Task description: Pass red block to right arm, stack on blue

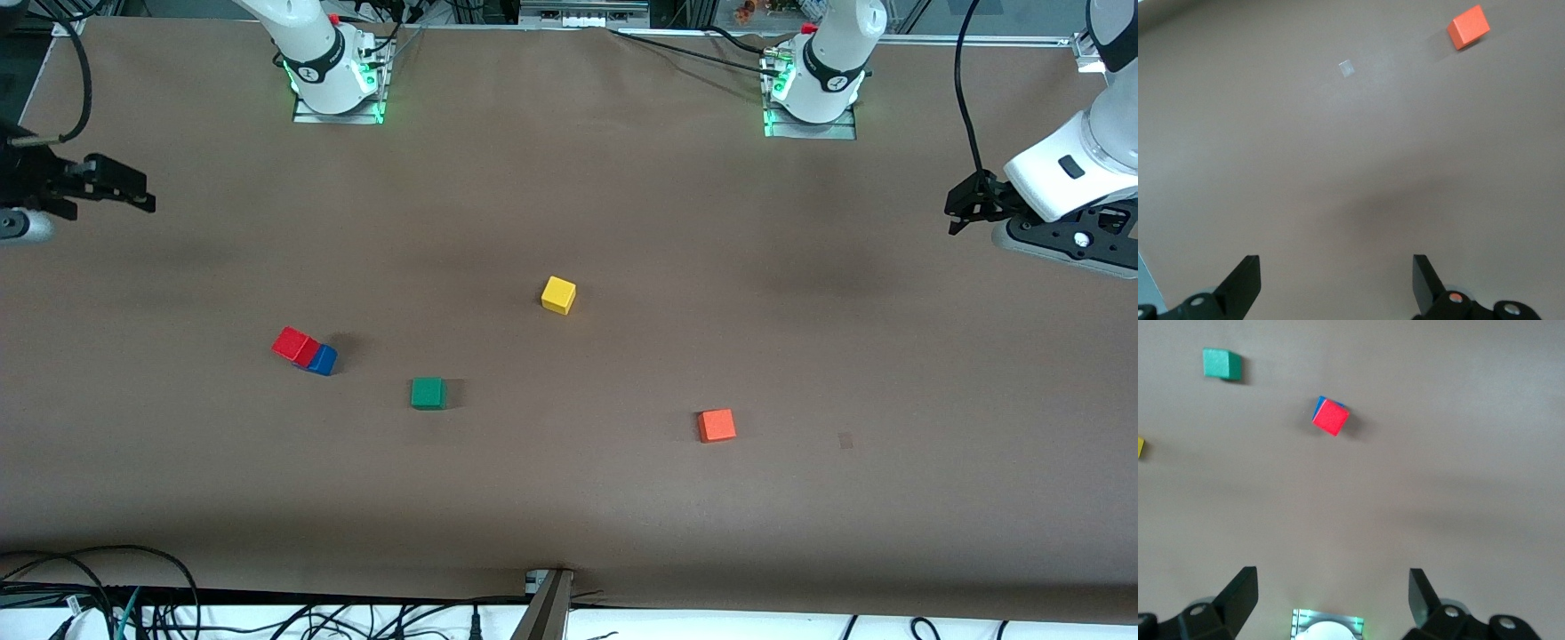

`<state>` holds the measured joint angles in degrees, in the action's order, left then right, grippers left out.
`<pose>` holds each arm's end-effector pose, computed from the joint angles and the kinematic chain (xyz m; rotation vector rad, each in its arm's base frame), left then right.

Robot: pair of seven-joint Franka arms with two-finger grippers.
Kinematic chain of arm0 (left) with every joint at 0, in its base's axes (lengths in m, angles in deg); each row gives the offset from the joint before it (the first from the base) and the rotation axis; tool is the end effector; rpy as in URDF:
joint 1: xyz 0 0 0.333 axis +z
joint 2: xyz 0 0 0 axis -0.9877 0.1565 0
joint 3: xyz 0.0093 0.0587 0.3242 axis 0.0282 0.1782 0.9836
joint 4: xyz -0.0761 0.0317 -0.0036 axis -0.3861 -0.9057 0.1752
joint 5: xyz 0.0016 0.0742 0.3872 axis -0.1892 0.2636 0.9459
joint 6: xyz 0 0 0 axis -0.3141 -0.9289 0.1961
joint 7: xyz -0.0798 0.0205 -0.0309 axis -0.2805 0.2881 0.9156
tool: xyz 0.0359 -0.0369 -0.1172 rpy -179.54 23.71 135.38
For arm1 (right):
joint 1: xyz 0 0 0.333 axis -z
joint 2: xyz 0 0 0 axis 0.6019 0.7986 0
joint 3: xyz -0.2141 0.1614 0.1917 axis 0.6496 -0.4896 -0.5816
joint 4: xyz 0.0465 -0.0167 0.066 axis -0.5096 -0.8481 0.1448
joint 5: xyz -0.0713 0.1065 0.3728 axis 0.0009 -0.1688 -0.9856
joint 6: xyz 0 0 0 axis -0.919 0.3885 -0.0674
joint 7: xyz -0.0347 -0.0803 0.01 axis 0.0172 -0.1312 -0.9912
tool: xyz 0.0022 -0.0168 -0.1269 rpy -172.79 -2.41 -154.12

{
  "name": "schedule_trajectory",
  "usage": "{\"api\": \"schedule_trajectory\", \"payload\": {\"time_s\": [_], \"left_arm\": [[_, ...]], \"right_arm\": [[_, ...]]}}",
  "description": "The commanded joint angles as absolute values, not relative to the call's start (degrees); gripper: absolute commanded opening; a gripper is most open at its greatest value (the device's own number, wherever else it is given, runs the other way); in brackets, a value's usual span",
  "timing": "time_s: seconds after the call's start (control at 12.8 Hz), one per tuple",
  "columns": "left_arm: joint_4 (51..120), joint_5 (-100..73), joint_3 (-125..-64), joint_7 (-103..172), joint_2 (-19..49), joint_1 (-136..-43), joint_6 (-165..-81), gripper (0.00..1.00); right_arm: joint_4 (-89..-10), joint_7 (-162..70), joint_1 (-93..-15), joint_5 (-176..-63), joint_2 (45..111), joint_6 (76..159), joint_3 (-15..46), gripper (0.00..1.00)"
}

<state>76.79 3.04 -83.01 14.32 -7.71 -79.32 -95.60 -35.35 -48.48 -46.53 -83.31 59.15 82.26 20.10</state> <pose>0.5673 -0.0332 0.5887 -2.9763 0.5036 0.0967 0.5596 0.0028 0.6039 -3.1159 -0.2005 0.2474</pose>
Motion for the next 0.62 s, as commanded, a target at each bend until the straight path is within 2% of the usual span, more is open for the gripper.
{"api": "schedule_trajectory", "payload": {"time_s": [0.0,0.16,0.55], "left_arm": [[75.18,3.06,-83.52,20.97,-8.46,-79.42,-94.03,1.00],[75.01,0.25,-83.52,30.30,-8.64,-79.50,-93.58,1.00],[74.74,0.51,-84.13,31.39,-8.64,-79.59,-93.67,1.00]], "right_arm": [[-36.90,-45.86,-45.80,-81.88,56.55,78.41,17.72,1.00],[-36.73,-44.17,-45.88,-82.32,57.16,78.22,17.90,1.00],[-34.27,-44.79,-45.71,-81.80,59.53,78.30,18.69,1.00]]}}
